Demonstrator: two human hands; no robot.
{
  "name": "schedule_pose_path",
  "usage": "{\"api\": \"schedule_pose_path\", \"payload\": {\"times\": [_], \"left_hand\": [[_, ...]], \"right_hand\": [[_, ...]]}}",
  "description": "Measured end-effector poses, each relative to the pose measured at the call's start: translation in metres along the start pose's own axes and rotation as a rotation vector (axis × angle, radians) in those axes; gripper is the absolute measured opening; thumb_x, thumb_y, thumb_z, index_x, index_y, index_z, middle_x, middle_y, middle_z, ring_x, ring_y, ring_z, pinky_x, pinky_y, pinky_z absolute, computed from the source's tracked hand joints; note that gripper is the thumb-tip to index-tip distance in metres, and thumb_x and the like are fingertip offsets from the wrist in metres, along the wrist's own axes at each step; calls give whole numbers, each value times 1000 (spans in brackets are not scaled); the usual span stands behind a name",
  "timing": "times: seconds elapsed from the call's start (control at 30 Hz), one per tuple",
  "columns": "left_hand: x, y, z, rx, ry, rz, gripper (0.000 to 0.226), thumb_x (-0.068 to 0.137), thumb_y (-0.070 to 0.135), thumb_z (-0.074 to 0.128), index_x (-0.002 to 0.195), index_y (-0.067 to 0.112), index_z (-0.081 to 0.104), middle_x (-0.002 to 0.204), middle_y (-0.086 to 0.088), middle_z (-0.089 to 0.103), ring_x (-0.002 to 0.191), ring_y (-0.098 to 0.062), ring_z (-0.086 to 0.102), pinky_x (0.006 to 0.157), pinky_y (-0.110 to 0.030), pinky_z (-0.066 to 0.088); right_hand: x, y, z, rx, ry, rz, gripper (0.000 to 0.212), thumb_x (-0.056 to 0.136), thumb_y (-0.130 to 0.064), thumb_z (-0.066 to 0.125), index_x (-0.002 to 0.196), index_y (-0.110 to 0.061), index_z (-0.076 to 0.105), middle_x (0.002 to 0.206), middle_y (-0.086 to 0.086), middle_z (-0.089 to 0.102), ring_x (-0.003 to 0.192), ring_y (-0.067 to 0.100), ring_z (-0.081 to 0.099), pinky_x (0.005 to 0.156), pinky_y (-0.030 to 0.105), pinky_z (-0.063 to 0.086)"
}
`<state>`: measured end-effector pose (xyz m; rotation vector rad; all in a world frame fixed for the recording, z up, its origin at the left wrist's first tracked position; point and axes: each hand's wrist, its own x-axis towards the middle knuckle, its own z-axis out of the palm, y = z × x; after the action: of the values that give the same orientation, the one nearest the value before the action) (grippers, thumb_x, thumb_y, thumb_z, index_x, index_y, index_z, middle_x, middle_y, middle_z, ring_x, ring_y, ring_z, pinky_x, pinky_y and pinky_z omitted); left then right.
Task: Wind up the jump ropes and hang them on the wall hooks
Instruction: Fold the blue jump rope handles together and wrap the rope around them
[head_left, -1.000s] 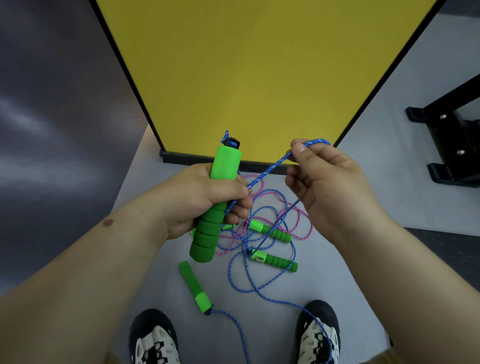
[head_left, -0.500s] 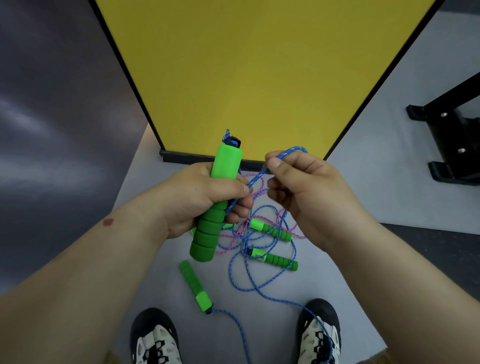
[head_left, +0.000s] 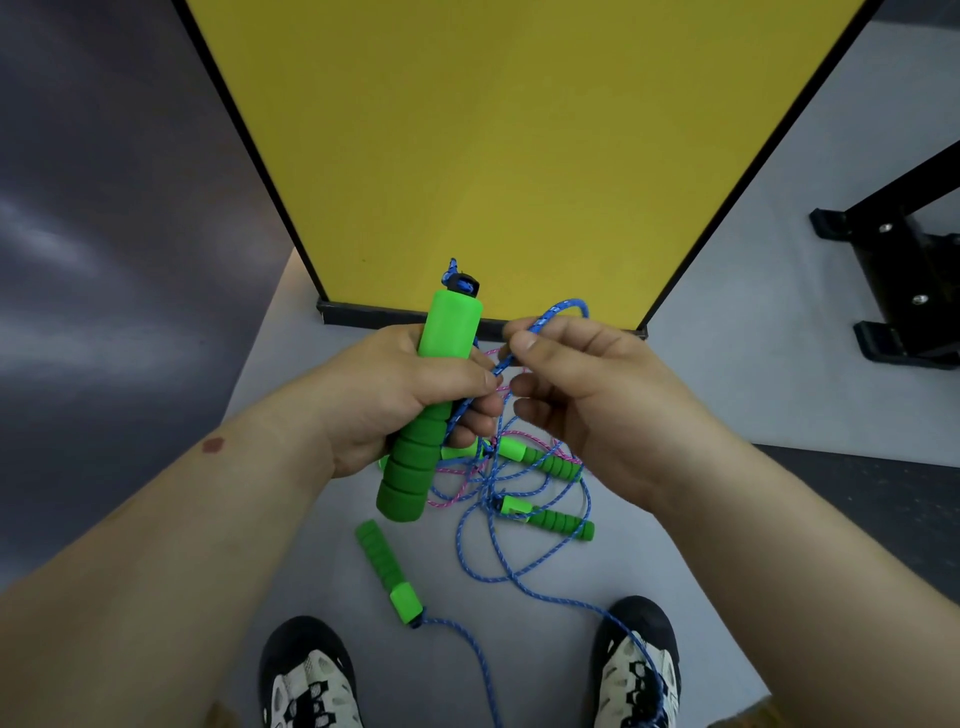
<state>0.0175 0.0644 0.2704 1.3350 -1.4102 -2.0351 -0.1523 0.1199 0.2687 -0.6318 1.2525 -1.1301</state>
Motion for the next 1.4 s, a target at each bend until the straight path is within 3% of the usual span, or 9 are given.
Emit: {"api": "schedule_pose_path", "payload": {"times": [0.17, 0.4, 0.5, 0.6, 0.77, 1.03, 1.17, 1.3, 1.4], "left_hand": [[0, 0, 0, -25, -11, -2, 7, 85, 9, 73, 88, 7, 66, 76, -10, 71, 65, -20, 67, 58, -28, 56], [-1, 1, 1, -26, 12, 1, 5, 93, 3, 63, 89, 4, 65, 75, -11, 70, 64, -19, 67, 57, -26, 56], [-1, 0, 0, -13, 7, 7, 4, 94, 2, 63, 90, 4, 64, 76, -12, 70, 65, -20, 67, 57, -27, 56], [-1, 0, -1, -15, 17, 7, 1, 93, 3, 64, 93, 4, 64, 76, -11, 70, 65, -20, 67, 57, -27, 56], [-1, 1, 2, 0, 3, 11, 5, 93, 4, 63, 89, 4, 66, 76, -11, 70, 65, -18, 67, 57, -25, 56], [-1, 0, -2, -12, -4, 10, 3, 93, 4, 65, 90, 5, 65, 78, -12, 70, 68, -21, 67, 59, -27, 56], [-1, 1, -2, -6, -14, 18, 4, 91, 5, 68, 90, 5, 64, 79, -13, 69, 69, -21, 67, 58, -27, 55], [-1, 1, -2, 7, -13, 17, 5, 90, 4, 68, 90, 5, 63, 77, -13, 69, 68, -22, 66, 58, -28, 55], [-1, 1, -1, 8, 0, 9, 3, 91, 4, 67, 91, 5, 64, 76, -12, 69, 67, -22, 66, 58, -27, 55]], "right_hand": [[3, 0, -3, -16, 91, -74, 10, 94, -9, 66, 84, -8, 70, 91, -7, 71, 68, 12, 57, 66, 25, 53], [8, -11, -12, 111, 272, -158, 8, 94, -13, 67, 88, -13, 72, 90, -2, 70, 68, 12, 58, 68, 25, 54], [7, -9, -11, 131, 248, -134, 7, 94, -16, 68, 89, -13, 71, 83, 1, 65, 67, 13, 57, 65, 26, 53], [4, -6, -6, 98, 149, -63, 9, 94, -19, 69, 89, -12, 67, 91, 8, 62, 67, 13, 57, 64, 26, 52], [0, 6, 2, -44, -12, -4, 7, 95, -16, 66, 90, -15, 72, 87, 2, 64, 69, 10, 59, 65, 25, 51], [6, 0, -4, 5, 183, -115, 8, 94, -12, 67, 92, -6, 70, 94, -6, 71, 68, 11, 58, 65, 25, 52], [7, -9, -11, 97, 279, -154, 6, 94, -15, 68, 91, -13, 73, 87, -2, 69, 70, 13, 57, 68, 26, 53], [7, -9, -11, 124, 251, -124, 9, 94, -19, 69, 93, -10, 68, 82, 5, 61, 67, 14, 57, 65, 27, 53], [3, -5, -5, 63, 143, -63, 10, 93, -18, 69, 91, -9, 66, 89, 8, 59, 67, 13, 57, 64, 27, 52]]}}
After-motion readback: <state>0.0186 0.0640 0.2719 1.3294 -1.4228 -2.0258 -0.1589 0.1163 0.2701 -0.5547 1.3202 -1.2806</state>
